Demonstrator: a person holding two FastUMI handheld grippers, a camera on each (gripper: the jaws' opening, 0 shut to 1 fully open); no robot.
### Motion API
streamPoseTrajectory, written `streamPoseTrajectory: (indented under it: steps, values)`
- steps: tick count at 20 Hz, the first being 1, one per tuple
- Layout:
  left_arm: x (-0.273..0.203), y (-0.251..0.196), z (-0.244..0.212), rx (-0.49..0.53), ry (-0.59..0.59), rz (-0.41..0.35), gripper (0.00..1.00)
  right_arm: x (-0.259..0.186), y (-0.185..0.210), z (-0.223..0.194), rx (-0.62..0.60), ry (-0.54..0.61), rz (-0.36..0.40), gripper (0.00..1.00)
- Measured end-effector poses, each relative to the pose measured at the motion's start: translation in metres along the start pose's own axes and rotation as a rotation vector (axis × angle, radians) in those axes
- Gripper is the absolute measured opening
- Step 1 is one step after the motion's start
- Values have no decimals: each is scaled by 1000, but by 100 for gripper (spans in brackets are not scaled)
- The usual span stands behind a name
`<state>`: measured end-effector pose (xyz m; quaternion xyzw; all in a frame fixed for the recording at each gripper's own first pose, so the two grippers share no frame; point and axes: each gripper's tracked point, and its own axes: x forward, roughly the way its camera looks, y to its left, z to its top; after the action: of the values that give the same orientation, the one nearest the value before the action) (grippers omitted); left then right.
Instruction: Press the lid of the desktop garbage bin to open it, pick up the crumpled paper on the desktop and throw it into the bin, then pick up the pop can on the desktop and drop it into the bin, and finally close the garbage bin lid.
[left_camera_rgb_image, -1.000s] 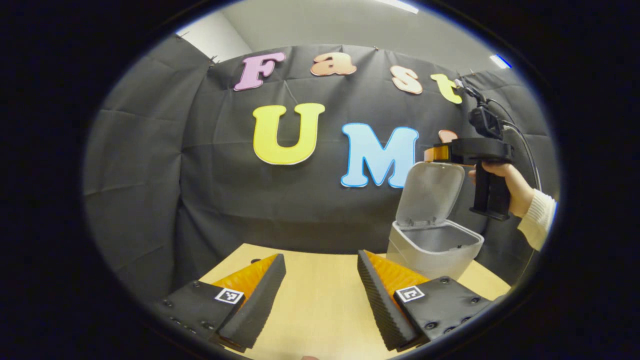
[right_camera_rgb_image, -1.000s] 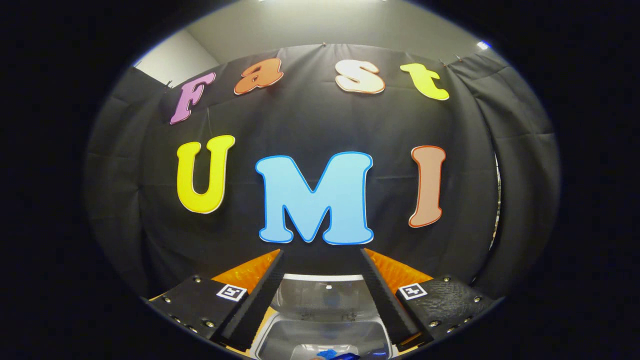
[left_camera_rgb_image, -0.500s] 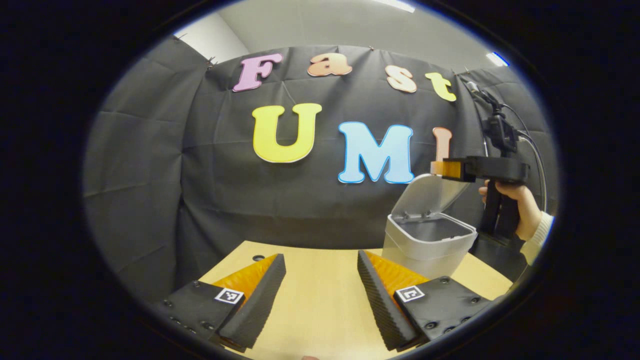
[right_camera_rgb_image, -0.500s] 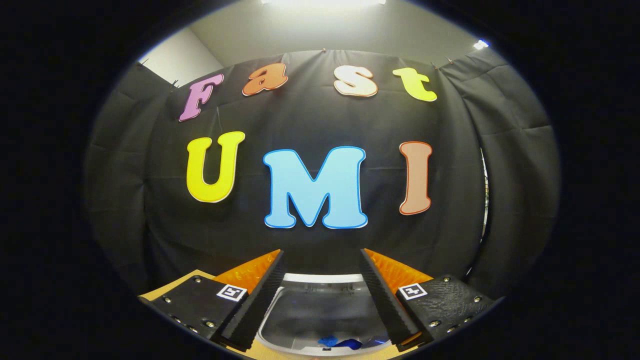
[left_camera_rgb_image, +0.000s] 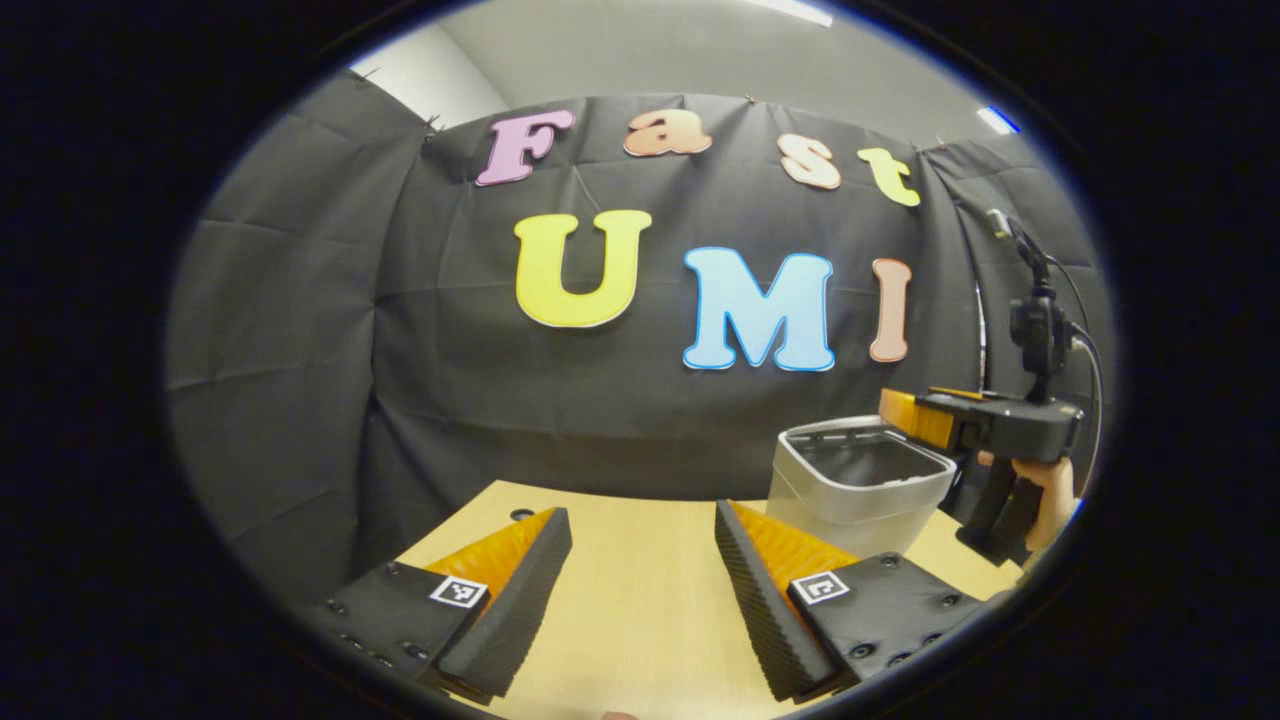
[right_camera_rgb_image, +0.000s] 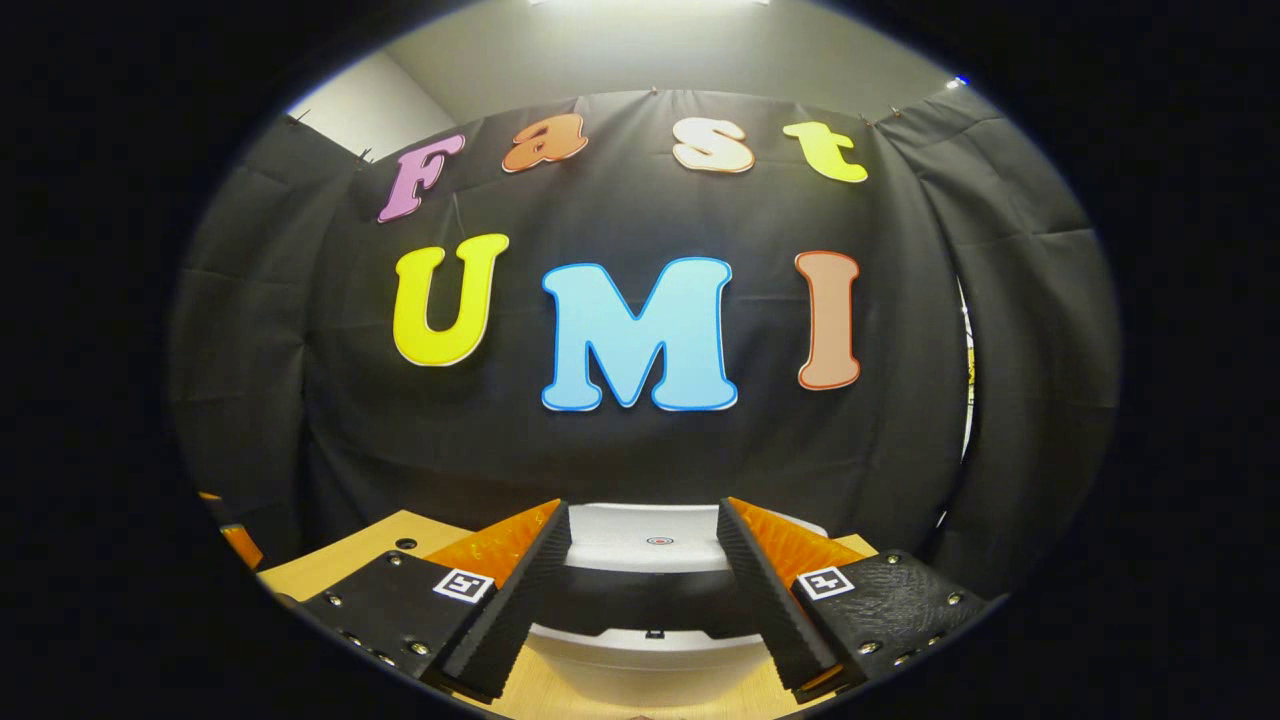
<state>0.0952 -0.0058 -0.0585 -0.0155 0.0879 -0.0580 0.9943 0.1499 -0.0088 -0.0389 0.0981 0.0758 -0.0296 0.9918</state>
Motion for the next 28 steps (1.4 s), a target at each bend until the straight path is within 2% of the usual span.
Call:
streamPoseTrajectory:
  steps: [8, 11, 18, 19, 20, 23, 26, 28]
  values:
    - [0, -21, -4, 3, 1, -3, 94, 5, -3, -26, 18, 13, 40, 95]
    - [-1, -23, -4, 13, -2, 5, 94, 12, -4, -45, 23, 63, 47, 94]
    - [-1, -22, -4, 24, 0, 35, 95, 24, -4, -51, -5, 6, 51, 95]
    - [-1, -23, -4, 28, 1, 38, 95, 24, -5, -55, -4, 3, 57, 92]
    - [-1, -24, -5, 30, 2, 38, 95, 24, -5, -52, -3, -6, 59, 95]
    - [0, -28, -5, 34, 3, 36, 94, 24, -4, -59, -27, -10, 56, 95]
    - [0, -30, -2, 39, 4, 34, 94, 23, -5, -61, -7, 3, 53, 96]
    - [1, -30, -3, 38, 4, 35, 94, 22, -4, -62, 6, -29, 51, 96]
